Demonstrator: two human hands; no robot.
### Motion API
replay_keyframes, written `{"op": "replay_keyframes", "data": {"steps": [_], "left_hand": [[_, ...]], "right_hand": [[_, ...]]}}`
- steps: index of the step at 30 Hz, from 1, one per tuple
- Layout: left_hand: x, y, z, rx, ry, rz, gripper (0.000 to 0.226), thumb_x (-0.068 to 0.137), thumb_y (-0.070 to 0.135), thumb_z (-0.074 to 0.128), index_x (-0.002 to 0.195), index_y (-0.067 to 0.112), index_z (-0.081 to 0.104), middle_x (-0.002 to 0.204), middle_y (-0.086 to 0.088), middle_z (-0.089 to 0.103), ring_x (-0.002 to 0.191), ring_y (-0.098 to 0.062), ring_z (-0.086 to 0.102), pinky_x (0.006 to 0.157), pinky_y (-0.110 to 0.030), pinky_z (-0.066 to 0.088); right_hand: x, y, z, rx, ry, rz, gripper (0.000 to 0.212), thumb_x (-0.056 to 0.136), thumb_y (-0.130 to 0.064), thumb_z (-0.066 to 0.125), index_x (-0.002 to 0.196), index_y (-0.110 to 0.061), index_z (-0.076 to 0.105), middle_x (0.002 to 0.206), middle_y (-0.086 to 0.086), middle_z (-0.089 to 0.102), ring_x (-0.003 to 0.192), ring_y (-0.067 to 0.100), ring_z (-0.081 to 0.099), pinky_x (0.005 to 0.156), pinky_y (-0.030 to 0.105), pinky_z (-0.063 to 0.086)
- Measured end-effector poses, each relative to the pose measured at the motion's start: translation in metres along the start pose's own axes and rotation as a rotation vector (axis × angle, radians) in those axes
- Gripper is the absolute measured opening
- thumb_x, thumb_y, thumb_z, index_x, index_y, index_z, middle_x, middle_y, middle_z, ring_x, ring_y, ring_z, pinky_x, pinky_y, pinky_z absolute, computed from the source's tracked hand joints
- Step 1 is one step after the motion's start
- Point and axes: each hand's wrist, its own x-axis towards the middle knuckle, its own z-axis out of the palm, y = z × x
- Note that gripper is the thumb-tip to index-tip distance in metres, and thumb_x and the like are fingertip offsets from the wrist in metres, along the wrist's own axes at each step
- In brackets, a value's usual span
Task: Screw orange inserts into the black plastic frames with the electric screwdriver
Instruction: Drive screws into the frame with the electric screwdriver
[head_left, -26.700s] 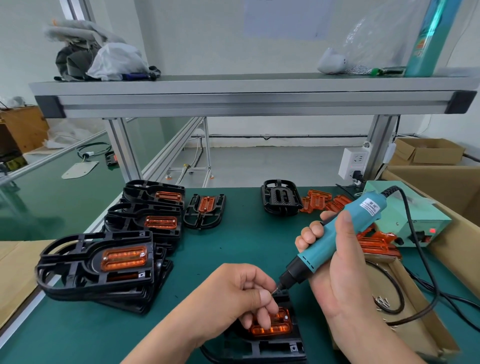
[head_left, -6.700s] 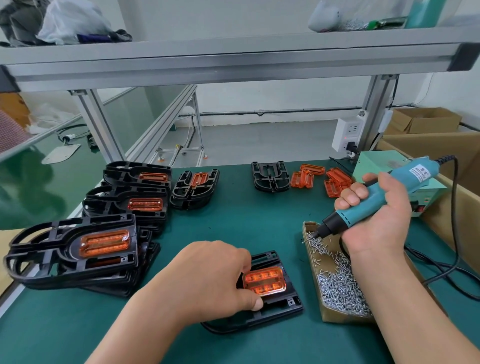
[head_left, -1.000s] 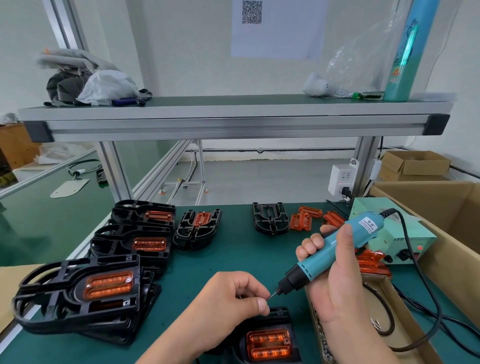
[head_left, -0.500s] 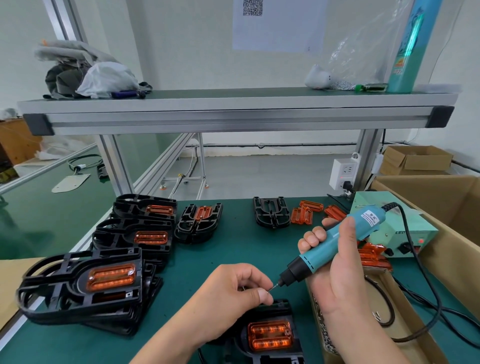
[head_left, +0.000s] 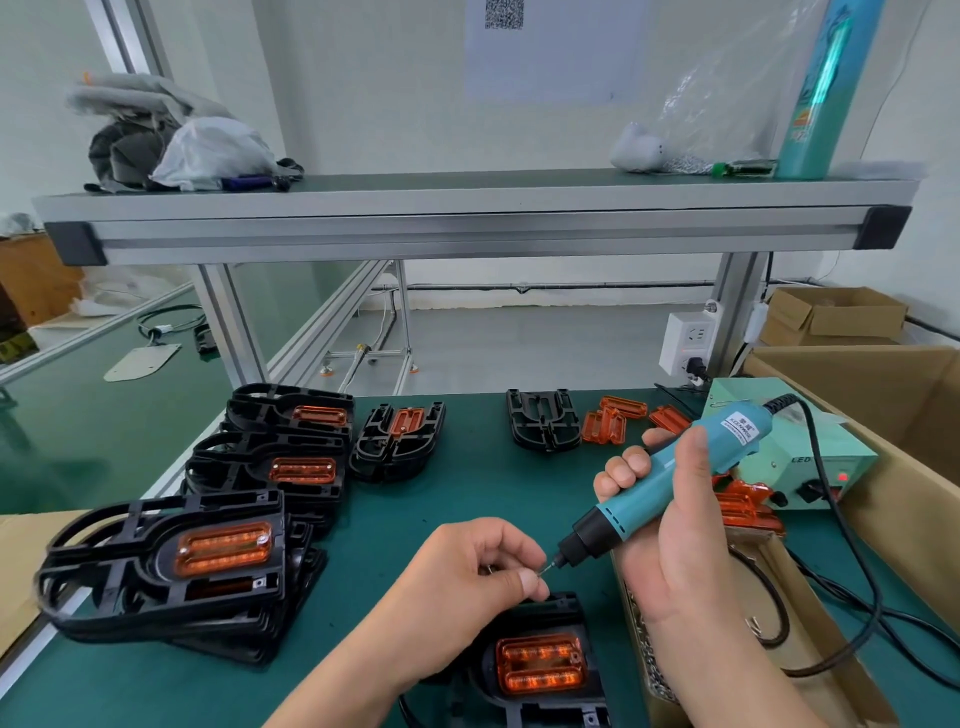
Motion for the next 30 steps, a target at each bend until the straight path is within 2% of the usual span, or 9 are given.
{"op": "replay_keyframes", "data": {"steps": [4, 6, 8, 11, 14, 19, 22, 26, 30], "left_hand": [[0.0012, -0.0016, 0.0022, 0.021, 0.009, 0.000, 0.017, 0.089, 0.033, 0.070, 0.101, 0.045, 0.071, 0.097, 0.013, 0.080, 0.098, -0.011, 0.073, 0.100, -0.039, 0.054], [0.0007, -0.0015, 0.0017, 0.009, 0.001, 0.006, 0.017, 0.090, 0.034, 0.070, 0.102, 0.045, 0.070, 0.097, 0.013, 0.080, 0.092, -0.007, 0.073, 0.089, -0.031, 0.054], [0.0005, -0.0002, 0.0016, -0.005, -0.020, 0.005, 0.016, 0.092, 0.034, 0.069, 0.103, 0.046, 0.070, 0.099, 0.013, 0.081, 0.076, -0.001, 0.066, 0.071, -0.018, 0.047], [0.0005, 0.0016, -0.0007, -0.102, -0.044, -0.009, 0.013, 0.095, 0.034, 0.065, 0.104, 0.038, 0.073, 0.102, 0.004, 0.081, 0.063, -0.012, 0.045, 0.057, -0.021, 0.038], [-0.0006, 0.0023, -0.0044, -0.136, -0.052, -0.012, 0.015, 0.097, 0.036, 0.061, 0.102, 0.035, 0.075, 0.101, 0.000, 0.080, 0.064, -0.015, 0.041, 0.056, -0.025, 0.036], [-0.0024, 0.0020, -0.0057, 0.005, -0.069, -0.022, 0.017, 0.094, 0.046, 0.065, 0.096, 0.032, 0.075, 0.093, 0.006, 0.080, 0.063, -0.011, 0.046, 0.058, -0.021, 0.039], [-0.0037, 0.0024, -0.0020, 0.049, -0.045, -0.018, 0.012, 0.094, 0.039, 0.068, 0.092, 0.029, 0.074, 0.087, 0.007, 0.079, 0.059, -0.004, 0.047, 0.057, -0.016, 0.039], [-0.0046, 0.0040, 0.0002, 0.095, 0.002, 0.005, 0.010, 0.095, 0.035, 0.069, 0.088, 0.030, 0.074, 0.084, 0.009, 0.078, 0.065, -0.005, 0.053, 0.064, -0.018, 0.043], [-0.0064, 0.0062, 0.0028, 0.111, 0.025, 0.022, 0.010, 0.094, 0.033, 0.070, 0.086, 0.029, 0.075, 0.082, 0.010, 0.077, 0.059, -0.004, 0.049, 0.058, -0.016, 0.040]], "right_hand": [[0.0000, 0.0010, -0.0002, -0.003, 0.002, 0.005, 0.036, 0.103, -0.054, 0.059, 0.105, -0.017, 0.058, 0.078, 0.000, 0.050, 0.067, 0.013, 0.051, 0.066, 0.027, 0.054], [0.0005, 0.0006, -0.0011, 0.008, 0.006, 0.006, 0.037, 0.103, -0.054, 0.059, 0.105, -0.017, 0.058, 0.078, 0.000, 0.050, 0.067, 0.012, 0.051, 0.065, 0.027, 0.054], [0.0012, -0.0004, -0.0018, 0.021, 0.010, 0.004, 0.038, 0.101, -0.056, 0.060, 0.104, -0.018, 0.059, 0.078, 0.000, 0.051, 0.066, 0.012, 0.051, 0.065, 0.026, 0.054], [0.0021, -0.0007, -0.0030, 0.039, 0.024, 0.005, 0.039, 0.100, -0.056, 0.062, 0.103, -0.017, 0.059, 0.077, -0.001, 0.050, 0.066, 0.012, 0.050, 0.064, 0.026, 0.053], [0.0031, -0.0008, -0.0049, 0.056, 0.038, 0.002, 0.039, 0.100, -0.056, 0.063, 0.102, -0.017, 0.059, 0.078, -0.001, 0.049, 0.066, 0.012, 0.049, 0.065, 0.026, 0.053], [0.0039, -0.0003, -0.0047, 0.059, 0.041, -0.003, 0.039, 0.098, -0.055, 0.065, 0.101, -0.017, 0.059, 0.078, -0.001, 0.049, 0.067, 0.013, 0.049, 0.066, 0.026, 0.052], [0.0031, 0.0008, -0.0051, 0.054, 0.035, 0.001, 0.038, 0.099, -0.055, 0.065, 0.101, -0.017, 0.059, 0.077, -0.001, 0.049, 0.066, 0.012, 0.049, 0.064, 0.026, 0.053], [0.0029, 0.0008, -0.0030, 0.028, 0.017, -0.001, 0.035, 0.102, -0.052, 0.063, 0.101, -0.018, 0.059, 0.077, -0.001, 0.049, 0.065, 0.012, 0.049, 0.063, 0.026, 0.052], [0.0008, -0.0014, 0.0030, 0.005, 0.000, -0.020, 0.032, 0.102, -0.050, 0.063, 0.100, -0.018, 0.058, 0.076, -0.002, 0.049, 0.065, 0.012, 0.049, 0.063, 0.025, 0.052]]}}
